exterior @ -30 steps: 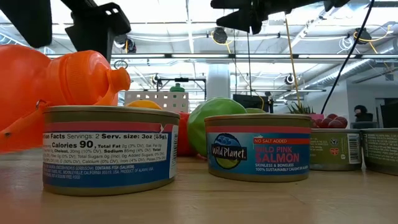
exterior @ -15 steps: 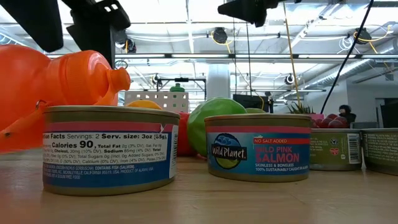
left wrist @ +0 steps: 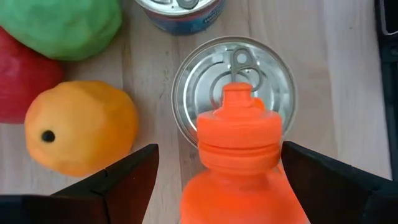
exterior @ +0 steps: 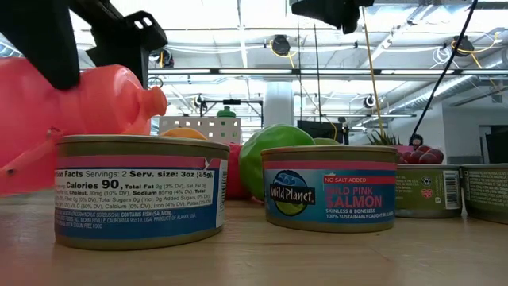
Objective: Pick & Place Food Item
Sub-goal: Put the orange water bottle into the white bin
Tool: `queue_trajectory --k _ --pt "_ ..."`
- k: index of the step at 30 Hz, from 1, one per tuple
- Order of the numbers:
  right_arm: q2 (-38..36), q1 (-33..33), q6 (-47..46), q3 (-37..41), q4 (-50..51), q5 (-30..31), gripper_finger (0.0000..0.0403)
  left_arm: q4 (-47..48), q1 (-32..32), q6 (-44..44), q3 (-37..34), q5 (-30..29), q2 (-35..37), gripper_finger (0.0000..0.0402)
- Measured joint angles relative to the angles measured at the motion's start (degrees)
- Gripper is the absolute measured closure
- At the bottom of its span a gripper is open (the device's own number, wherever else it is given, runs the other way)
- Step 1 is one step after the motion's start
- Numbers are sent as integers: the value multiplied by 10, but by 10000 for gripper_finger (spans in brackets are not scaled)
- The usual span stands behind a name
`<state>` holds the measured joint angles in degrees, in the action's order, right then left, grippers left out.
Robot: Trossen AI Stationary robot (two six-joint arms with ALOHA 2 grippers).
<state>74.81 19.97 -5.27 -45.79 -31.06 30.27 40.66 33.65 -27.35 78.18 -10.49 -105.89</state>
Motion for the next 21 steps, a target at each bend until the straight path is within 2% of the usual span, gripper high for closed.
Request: queue_trajectory --k 12,21 --pt "0 8 0 0 0 0 67 -39 -3 -13 -37 -1 0 55" --pt "0 7 16 0 -13 0 67 -48 -4 -33 -39 -1 0 59"
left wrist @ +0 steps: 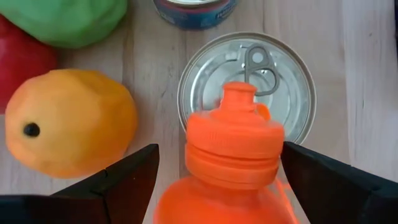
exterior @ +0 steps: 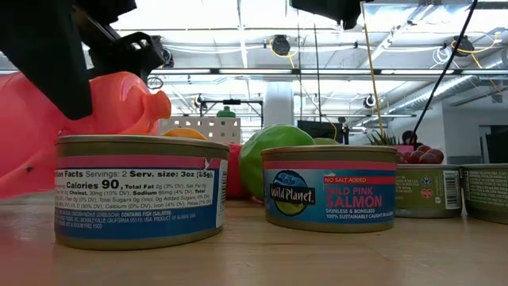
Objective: Pick & Place Food Item
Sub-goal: Put the orange water bottle into the white bin
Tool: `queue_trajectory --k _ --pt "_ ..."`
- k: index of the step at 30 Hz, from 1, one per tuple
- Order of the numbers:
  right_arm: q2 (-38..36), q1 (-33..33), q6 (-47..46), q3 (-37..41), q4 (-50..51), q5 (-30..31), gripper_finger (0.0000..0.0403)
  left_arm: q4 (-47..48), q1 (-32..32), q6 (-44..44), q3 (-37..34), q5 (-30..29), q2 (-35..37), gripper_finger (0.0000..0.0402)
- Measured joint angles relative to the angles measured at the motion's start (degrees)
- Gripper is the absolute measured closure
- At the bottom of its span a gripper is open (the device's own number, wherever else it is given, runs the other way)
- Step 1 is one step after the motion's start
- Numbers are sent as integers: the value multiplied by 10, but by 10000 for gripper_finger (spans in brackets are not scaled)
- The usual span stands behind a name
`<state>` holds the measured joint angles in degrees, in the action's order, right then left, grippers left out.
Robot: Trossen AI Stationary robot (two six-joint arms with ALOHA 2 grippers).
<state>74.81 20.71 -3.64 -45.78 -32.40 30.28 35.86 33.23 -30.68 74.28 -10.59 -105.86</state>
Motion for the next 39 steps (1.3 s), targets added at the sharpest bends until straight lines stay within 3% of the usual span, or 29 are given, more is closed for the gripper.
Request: queue_trajectory --k 3,10,15,22,30,35,39 --pt "0 -1 0 0 0 0 67 0 0 -4 0 0 0 86" --pt "0 -1 2 0 0 0 67 -2 -3 -20 -6 1 1 190" --pt "0 -1 0 0 0 0 67 8 -7 -14 -6 -18 16 192" --pt "0 -1 -2 0 4 0 67 6 16 8 2 -137 135 191" --pt "0 -1 -2 0 5 0 67 -12 66 127 -6 -389 297 193" --pt "0 -1 -2 0 5 0 67 -144 50 233 -101 -441 402 193" --pt "0 -1 -2 0 5 -1 67 -327 -25 344 -244 -394 489 193"
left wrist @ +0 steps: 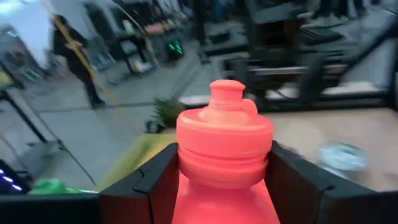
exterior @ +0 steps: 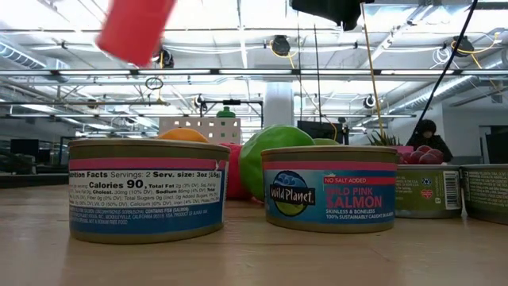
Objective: Pick & Place Food Item
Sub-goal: Put the orange water bottle into the white bin
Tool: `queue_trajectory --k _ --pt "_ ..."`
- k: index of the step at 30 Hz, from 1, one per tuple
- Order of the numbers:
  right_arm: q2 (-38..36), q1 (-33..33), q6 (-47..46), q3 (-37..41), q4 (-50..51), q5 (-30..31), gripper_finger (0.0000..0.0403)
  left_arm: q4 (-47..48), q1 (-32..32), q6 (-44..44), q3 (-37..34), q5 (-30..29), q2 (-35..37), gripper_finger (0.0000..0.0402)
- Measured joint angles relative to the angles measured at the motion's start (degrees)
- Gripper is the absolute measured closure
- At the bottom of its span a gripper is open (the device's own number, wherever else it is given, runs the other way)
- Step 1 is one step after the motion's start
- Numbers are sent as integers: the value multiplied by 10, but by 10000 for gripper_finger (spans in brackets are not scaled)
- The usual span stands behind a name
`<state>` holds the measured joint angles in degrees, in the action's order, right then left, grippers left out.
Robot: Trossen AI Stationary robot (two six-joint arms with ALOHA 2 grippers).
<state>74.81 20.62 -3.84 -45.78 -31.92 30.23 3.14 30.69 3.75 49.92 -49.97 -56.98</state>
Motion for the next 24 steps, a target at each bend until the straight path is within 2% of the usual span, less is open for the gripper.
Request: queue_trajectory --k 2,6,9,12,15,18,21,24 --pt "0 0 0 0 0 0 67 -103 -61 44 -63 51 44 193" --pt "0 0 0 0 0 0 67 -278 -199 93 -164 202 125 193" --pt "0 -2 4 0 0 0 67 -362 -314 82 -221 301 146 193" --pt "0 -9 6 0 0 0 67 -409 -423 34 -264 394 144 193" --pt "0 -19 6 0 1 0 67 -448 -516 -24 -284 462 114 193" --pt "8 -28 4 0 3 0 67 -491 -581 -67 -298 532 64 193" --pt "18 -36 4 1 4 0 67 -563 -614 -90 -298 582 -1 190" --pt "24 -44 4 1 2 0 67 -602 -626 -97 -298 595 -72 188"
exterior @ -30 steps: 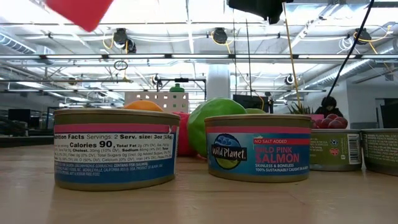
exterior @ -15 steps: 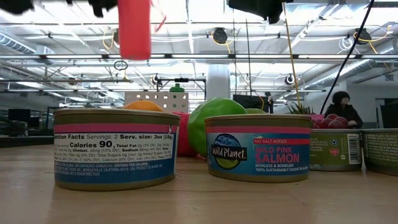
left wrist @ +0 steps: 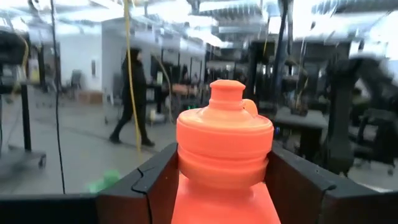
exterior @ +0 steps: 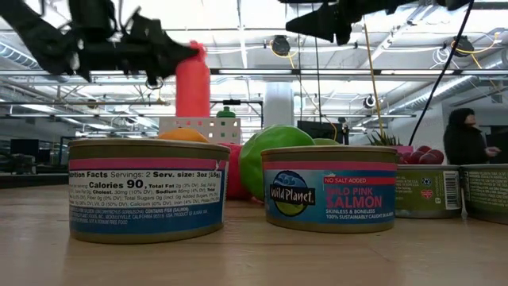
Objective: Pick & Place Food Item
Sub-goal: Put the orange water bottle into the white bin
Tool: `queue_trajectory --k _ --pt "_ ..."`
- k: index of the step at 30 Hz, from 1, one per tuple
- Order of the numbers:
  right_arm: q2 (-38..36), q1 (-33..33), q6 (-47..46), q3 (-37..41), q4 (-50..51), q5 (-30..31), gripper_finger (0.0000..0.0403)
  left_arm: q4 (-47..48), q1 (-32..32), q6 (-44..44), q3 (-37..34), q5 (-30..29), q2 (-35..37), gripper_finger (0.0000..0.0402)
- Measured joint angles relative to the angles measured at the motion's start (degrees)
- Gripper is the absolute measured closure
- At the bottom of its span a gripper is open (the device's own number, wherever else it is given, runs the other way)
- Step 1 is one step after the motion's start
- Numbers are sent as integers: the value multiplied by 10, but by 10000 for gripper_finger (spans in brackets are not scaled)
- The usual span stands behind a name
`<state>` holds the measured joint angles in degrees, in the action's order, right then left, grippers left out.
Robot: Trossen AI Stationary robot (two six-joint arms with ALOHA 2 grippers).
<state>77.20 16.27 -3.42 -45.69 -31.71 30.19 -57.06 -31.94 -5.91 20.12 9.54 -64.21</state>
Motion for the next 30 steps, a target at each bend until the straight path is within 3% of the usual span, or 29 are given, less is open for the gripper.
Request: queue_trajectory --k 12,23,30 --pt "4 -5 -2 0 2 -2 67 -211 -4 10 0 4 -227 183" --pt "4 -5 0 0 3 -2 67 -300 -3 55 0 -5 -346 185" --pt "4 -5 0 0 4 -2 67 -321 -3 54 2 -9 -381 189"
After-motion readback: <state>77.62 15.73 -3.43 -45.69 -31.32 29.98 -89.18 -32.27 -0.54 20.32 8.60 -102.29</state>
